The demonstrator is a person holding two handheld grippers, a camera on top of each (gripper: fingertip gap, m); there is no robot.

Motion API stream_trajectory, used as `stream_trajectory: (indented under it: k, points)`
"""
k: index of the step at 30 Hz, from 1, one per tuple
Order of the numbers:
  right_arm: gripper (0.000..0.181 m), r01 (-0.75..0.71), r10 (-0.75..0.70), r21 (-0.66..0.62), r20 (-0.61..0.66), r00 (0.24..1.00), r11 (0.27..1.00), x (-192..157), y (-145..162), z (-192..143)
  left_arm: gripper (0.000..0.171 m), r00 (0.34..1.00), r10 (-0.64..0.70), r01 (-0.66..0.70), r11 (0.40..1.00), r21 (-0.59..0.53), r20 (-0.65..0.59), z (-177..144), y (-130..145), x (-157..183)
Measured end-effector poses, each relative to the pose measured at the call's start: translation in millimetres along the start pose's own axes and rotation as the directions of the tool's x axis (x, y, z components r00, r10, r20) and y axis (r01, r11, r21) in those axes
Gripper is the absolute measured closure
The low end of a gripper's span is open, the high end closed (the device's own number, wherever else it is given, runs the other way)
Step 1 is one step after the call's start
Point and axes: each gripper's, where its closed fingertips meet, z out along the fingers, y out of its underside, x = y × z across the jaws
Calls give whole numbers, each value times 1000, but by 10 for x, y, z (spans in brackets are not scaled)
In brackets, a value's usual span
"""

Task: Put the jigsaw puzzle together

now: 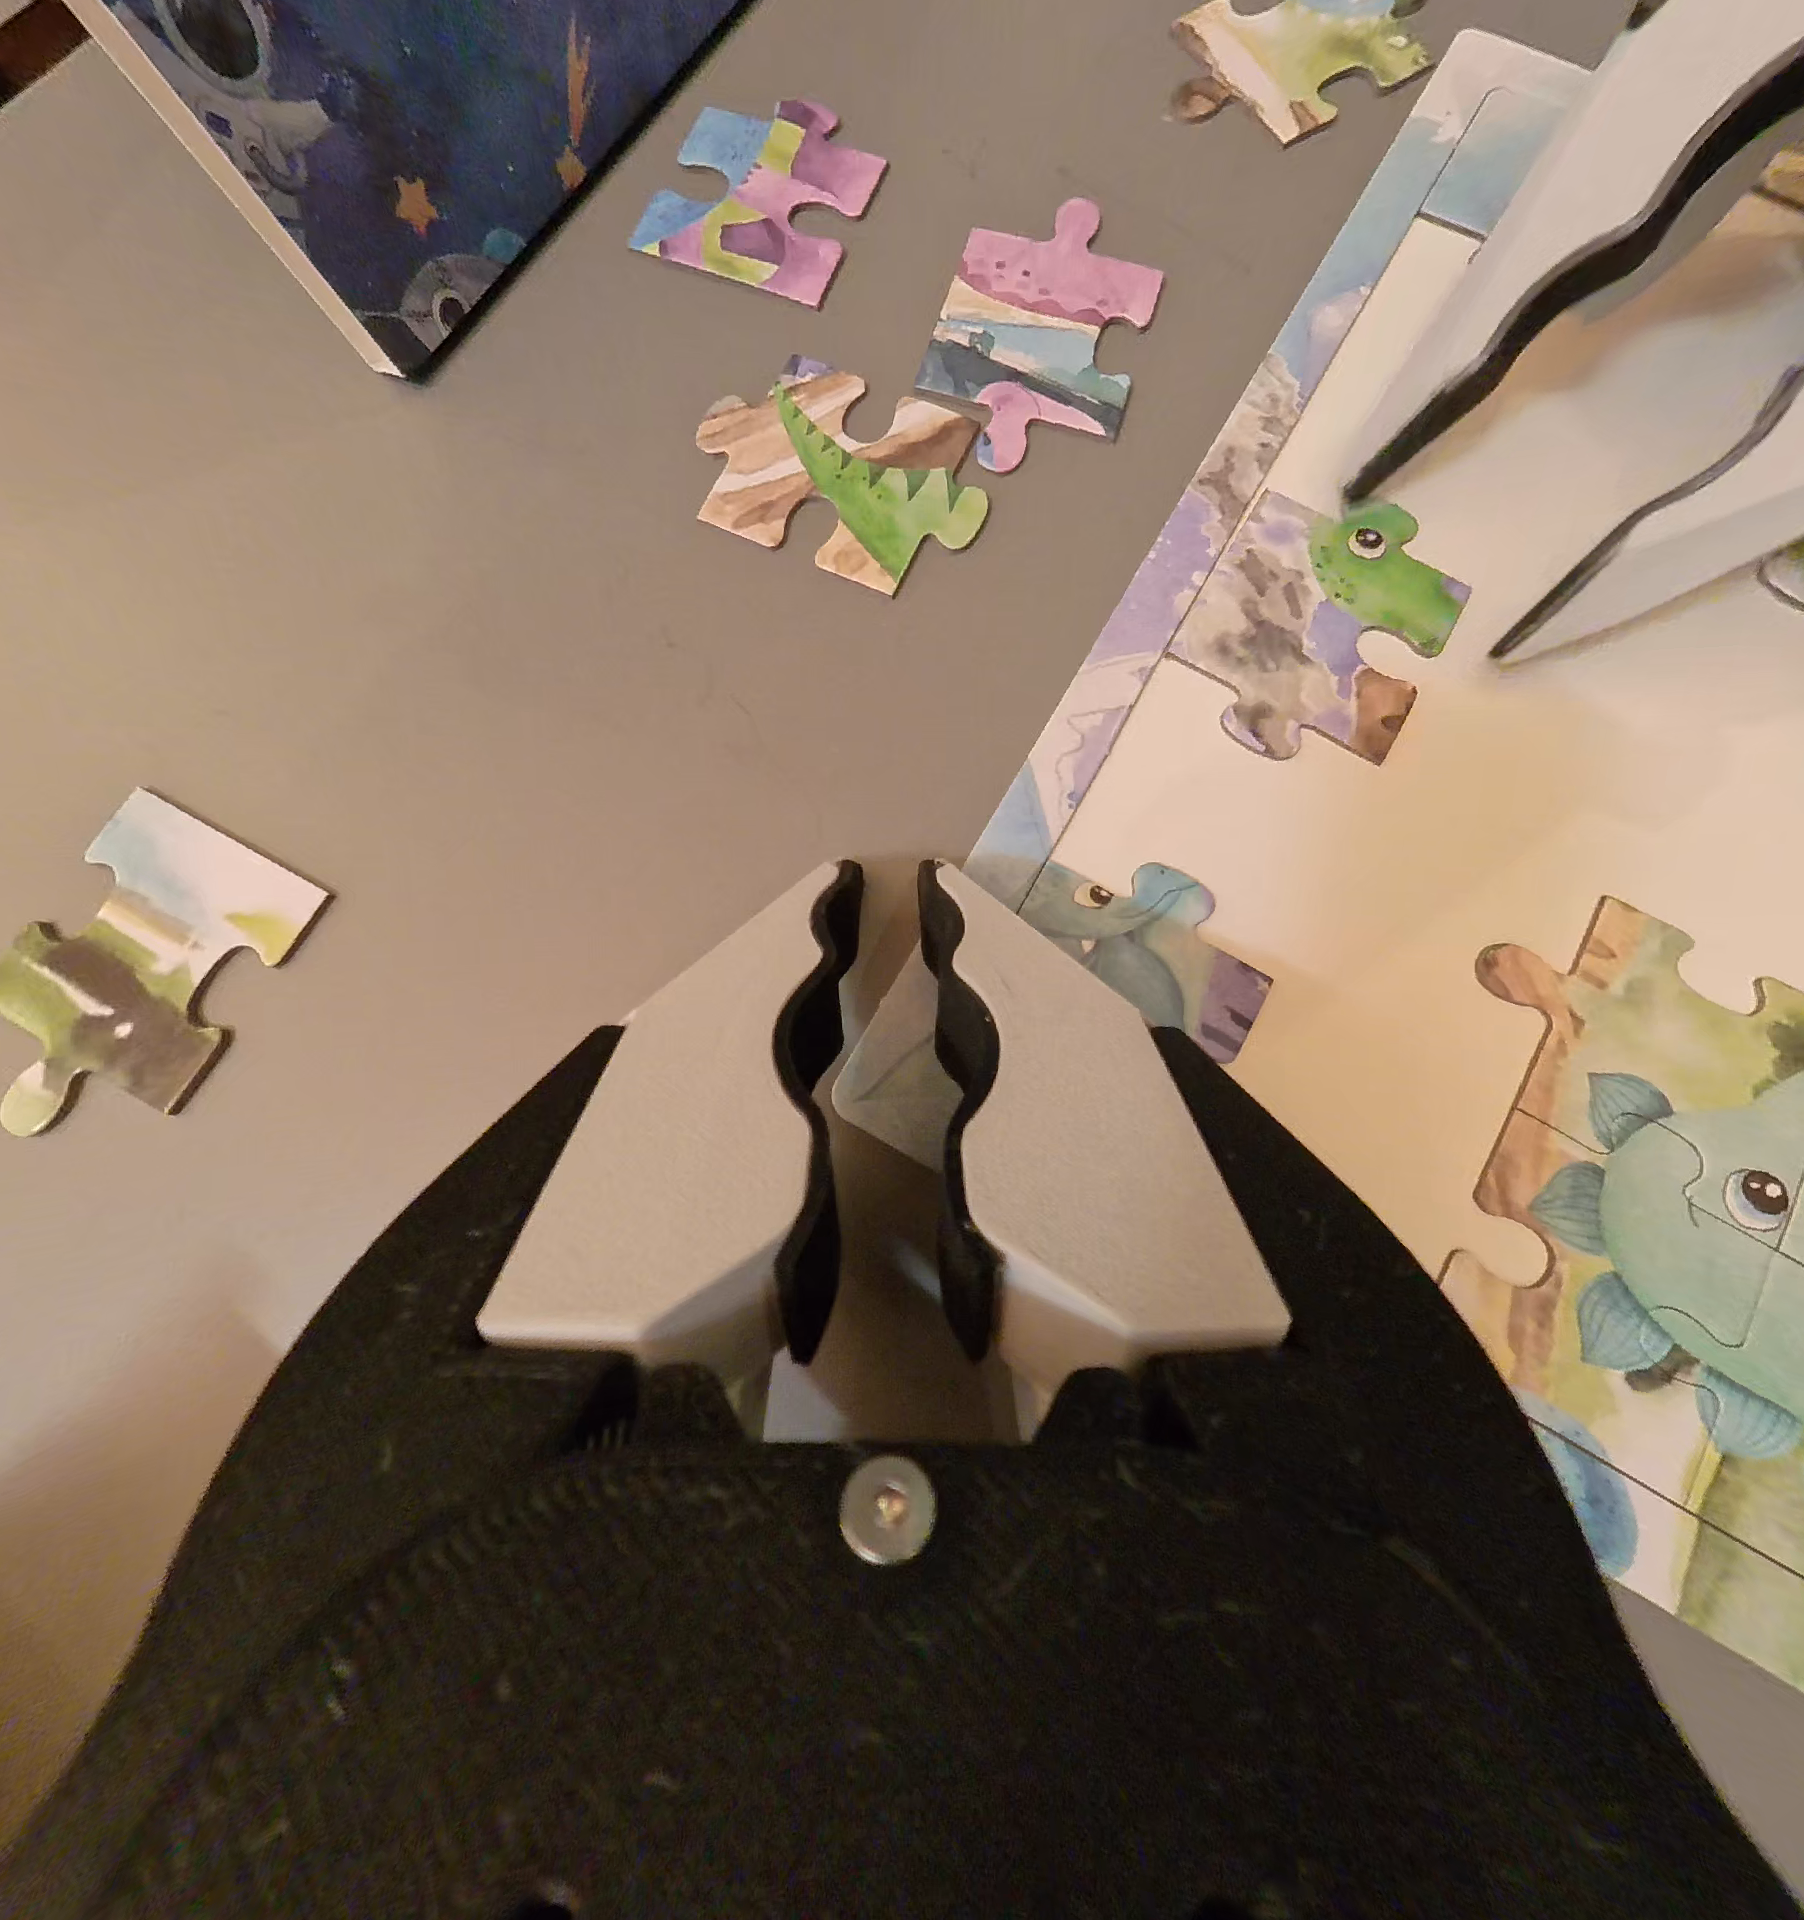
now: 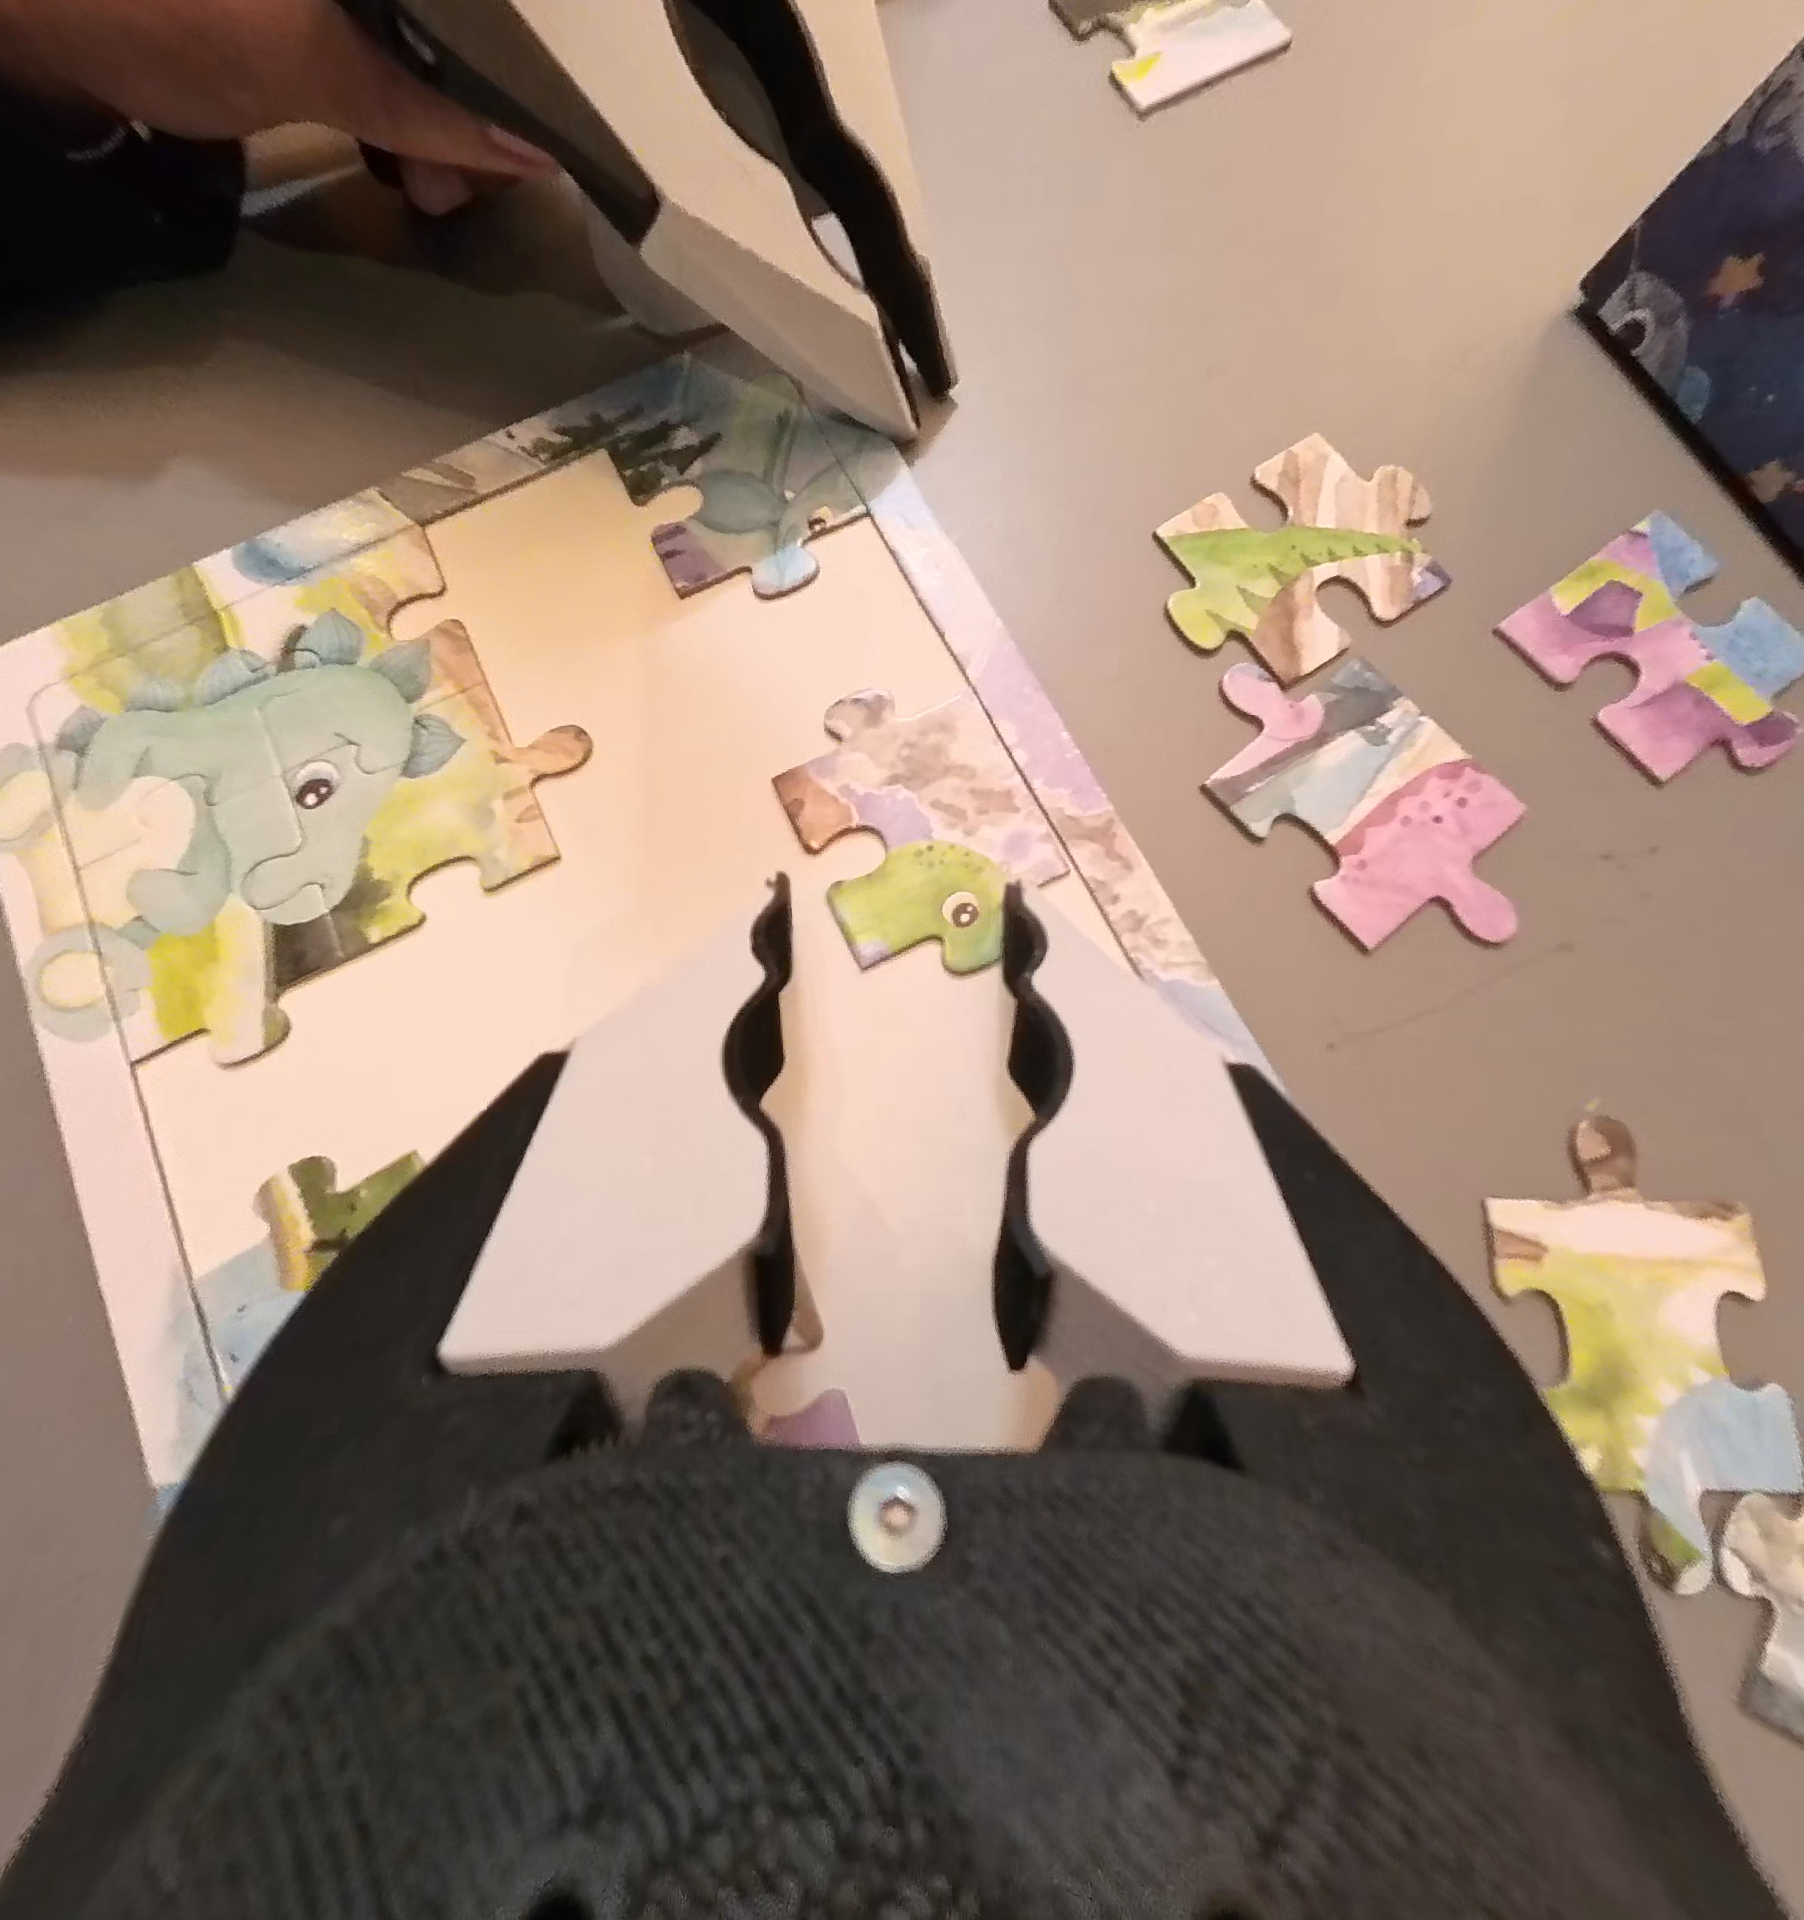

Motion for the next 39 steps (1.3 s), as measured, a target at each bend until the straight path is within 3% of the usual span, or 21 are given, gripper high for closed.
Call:
stream_trajectory:
  k: [7,15,25,30,39]
  points:
    - [143,-63,63,101,2,998,993,166,-57,-229,161,1000,-1,1,1000,0,0,0,0,-2]
    - [142,25,-26,-29,-38,999,999,106,121,-30,161,1000,0,0,1000,0,2,0,0,-2]
    - [142,-1,0,-14,-42,999,1000,121,98,-21,162,1000,10,-10,1000,0,9,-1,-2,0]
    - [142,-44,45,68,-19,999,997,139,-29,-144,162,1000,11,-11,1000,0,11,-2,-2,-2]
    - [145,-85,111,189,-134,985,978,456,-132,-489,156,999,35,-36,999,31,28,-21,-51,-8]
